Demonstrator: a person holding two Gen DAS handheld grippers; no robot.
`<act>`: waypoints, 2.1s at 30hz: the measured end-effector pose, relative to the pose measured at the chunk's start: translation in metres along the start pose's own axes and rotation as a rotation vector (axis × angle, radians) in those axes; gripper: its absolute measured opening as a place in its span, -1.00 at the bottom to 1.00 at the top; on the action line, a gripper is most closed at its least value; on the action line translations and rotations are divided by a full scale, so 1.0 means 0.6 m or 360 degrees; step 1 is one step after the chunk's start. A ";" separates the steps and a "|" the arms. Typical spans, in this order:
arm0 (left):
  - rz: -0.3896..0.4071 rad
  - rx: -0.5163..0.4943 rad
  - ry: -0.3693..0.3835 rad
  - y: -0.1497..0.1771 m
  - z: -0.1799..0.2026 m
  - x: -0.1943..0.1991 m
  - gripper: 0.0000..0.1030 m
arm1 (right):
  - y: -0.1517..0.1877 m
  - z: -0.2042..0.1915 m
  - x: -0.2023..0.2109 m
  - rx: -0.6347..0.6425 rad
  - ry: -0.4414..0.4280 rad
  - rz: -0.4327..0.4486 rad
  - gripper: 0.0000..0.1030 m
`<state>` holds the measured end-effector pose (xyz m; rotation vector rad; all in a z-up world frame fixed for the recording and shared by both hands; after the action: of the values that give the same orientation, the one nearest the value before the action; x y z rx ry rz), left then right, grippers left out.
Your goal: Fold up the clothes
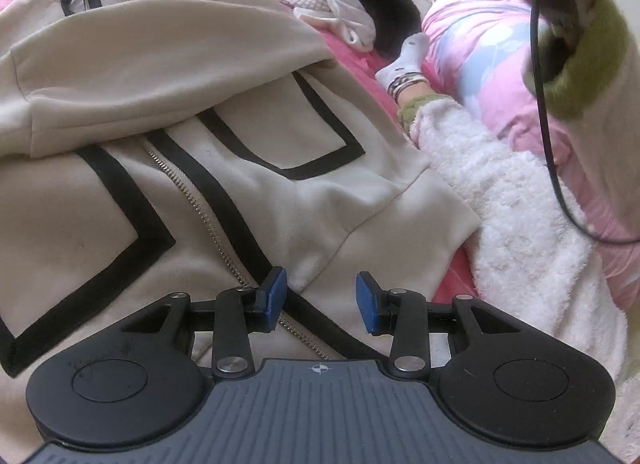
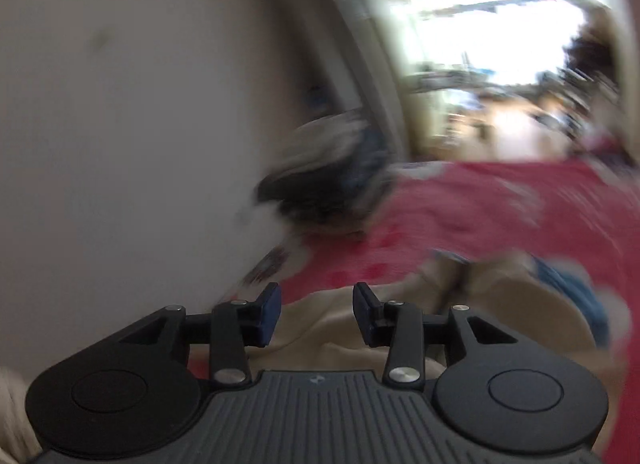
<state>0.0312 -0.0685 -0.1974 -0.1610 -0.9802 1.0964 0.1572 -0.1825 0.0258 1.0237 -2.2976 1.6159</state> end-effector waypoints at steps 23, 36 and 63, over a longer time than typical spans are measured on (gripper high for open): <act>-0.0104 -0.0863 -0.0760 -0.278 0.080 -0.123 -0.26 | 0.249 0.330 0.071 -0.0673 0.0753 -0.0186 -0.14; -0.0237 -0.0989 -0.1022 -0.333 0.033 -0.232 -0.91 | 0.292 0.307 0.073 -0.0572 0.0750 -0.0335 -0.54; 0.0349 -0.0131 -0.0537 -0.348 -0.004 -0.013 -0.47 | 0.249 0.324 0.125 -0.0711 0.0726 -0.0028 -0.61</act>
<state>0.1723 -0.1762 -0.0876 -0.1559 -1.3342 1.3112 0.0595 -0.3586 -0.1329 0.5073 -2.1673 1.1006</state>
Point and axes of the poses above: each gripper's, at about its wrist camera, not at the fingertips, and x roughly against the way its jaws point, z to its right, y to its underside, the point moved 9 cm from there along -x, roughly the way its jaws point, and after that the axes turned 8 degrees about y, right-handed, at the moved point
